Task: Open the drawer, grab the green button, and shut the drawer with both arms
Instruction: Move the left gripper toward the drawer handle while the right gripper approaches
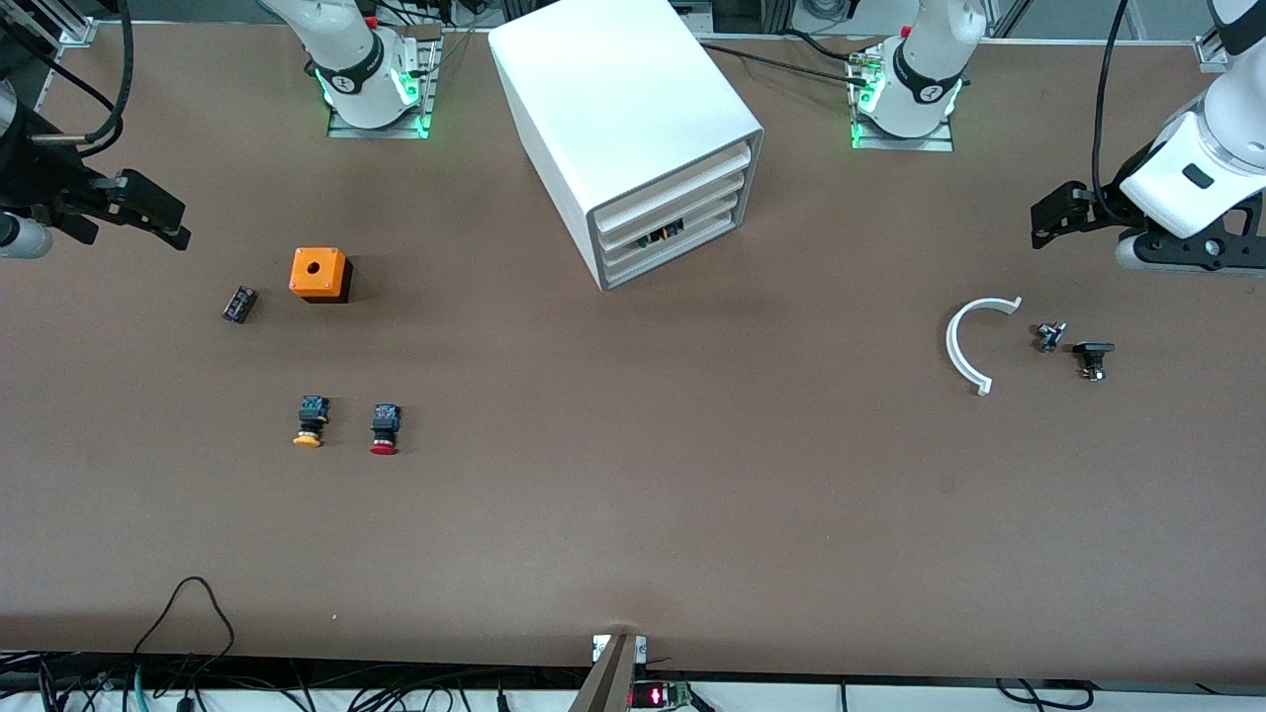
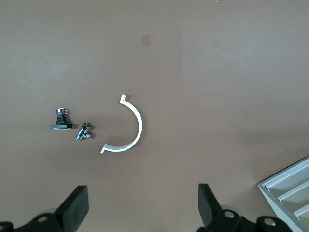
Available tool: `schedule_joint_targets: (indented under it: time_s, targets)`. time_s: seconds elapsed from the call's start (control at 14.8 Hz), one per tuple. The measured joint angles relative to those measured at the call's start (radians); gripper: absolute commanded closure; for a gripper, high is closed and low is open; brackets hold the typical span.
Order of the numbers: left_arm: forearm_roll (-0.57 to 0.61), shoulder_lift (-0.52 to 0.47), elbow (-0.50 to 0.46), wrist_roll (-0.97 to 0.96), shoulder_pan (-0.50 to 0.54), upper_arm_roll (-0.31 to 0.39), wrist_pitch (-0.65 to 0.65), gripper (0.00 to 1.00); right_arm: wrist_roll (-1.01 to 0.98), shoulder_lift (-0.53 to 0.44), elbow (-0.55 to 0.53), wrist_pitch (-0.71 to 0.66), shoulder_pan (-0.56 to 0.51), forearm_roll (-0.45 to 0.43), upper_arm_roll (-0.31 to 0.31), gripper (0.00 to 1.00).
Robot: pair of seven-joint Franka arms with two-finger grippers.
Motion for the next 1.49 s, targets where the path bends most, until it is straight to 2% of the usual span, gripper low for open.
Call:
schedule_joint_targets:
  time_s: [0.68,1.01,1.22,1.49]
  targets:
    - [0.0,0.0,0.0,0.0,-0.003,-0.002,-0.002,0.0,0.001,0.0,-0.003,-0.013,0.0,0.024,-0.008,0.01]
    - [-0.002,0.0,0.0,0.0,-0.004,-0.003,-0.022,0.0,0.0,0.013,-0.064,-0.034,0.0,0.024,-0.014,0.01]
    - [-0.082,0.0,0.001,0.001,-0.007,-0.012,-0.114,0.0,0.029,0.053,-0.079,0.014,0.001,0.028,-0.011,0.01]
    - [-0.214,0.008,-0.003,0.011,-0.011,-0.019,-0.219,0.0,0.178,0.128,-0.082,0.089,0.029,0.04,-0.003,0.01]
